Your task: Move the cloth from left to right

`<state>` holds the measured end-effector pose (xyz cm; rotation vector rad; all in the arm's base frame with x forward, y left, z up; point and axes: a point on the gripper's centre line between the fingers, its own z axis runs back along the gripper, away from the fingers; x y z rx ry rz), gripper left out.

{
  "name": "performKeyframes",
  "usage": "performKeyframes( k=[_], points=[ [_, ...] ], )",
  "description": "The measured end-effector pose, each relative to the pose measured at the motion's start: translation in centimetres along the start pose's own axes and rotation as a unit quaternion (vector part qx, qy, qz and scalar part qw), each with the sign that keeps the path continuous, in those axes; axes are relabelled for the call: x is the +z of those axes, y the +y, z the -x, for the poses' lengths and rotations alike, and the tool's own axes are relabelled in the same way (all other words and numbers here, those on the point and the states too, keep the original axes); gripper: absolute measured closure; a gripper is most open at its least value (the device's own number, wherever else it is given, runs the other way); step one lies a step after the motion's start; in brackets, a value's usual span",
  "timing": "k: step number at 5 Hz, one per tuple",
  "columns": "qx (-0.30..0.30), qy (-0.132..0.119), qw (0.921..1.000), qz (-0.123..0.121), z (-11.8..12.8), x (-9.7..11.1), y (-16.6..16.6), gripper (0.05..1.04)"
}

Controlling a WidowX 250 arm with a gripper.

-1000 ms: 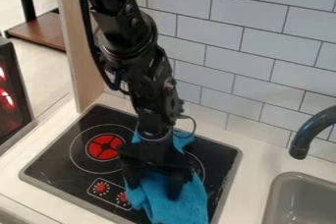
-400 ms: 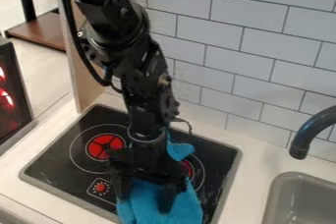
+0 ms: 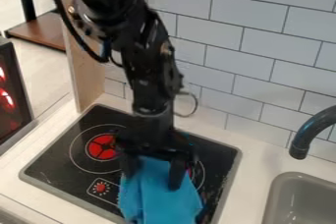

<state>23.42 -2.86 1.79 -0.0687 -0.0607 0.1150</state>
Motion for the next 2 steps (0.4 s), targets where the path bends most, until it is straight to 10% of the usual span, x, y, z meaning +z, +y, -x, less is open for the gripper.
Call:
performKeyframes(
  k=[2],
  points=[
    [0.014,-0.047,0.9983,0.032,-0.3,4.9,0.7,0.083]
  ],
)
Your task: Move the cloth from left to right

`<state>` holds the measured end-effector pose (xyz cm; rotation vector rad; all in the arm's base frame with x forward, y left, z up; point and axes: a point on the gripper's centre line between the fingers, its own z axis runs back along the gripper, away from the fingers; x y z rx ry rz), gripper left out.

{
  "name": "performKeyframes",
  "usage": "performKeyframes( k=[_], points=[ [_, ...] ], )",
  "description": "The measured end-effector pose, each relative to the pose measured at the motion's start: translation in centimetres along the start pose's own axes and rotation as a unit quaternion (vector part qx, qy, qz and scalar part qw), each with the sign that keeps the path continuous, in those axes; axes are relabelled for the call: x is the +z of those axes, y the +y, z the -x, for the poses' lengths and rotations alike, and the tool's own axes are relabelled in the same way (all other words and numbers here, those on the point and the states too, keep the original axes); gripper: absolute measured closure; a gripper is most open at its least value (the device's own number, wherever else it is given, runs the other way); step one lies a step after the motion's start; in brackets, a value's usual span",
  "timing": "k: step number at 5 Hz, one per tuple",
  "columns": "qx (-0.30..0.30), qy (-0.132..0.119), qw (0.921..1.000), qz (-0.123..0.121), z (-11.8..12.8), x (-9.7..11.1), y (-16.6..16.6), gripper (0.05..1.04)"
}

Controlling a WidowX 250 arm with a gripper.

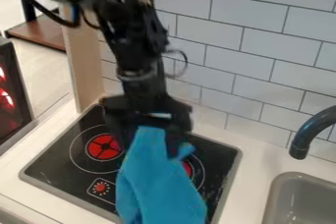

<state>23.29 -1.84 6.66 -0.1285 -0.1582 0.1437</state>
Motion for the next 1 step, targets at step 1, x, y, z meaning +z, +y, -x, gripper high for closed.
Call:
performKeyframes(
  k=[1],
  points=[
    [-0.001,-0.015,0.9999,-0.006,0.4,0.65,0.34,0.083]
  ],
)
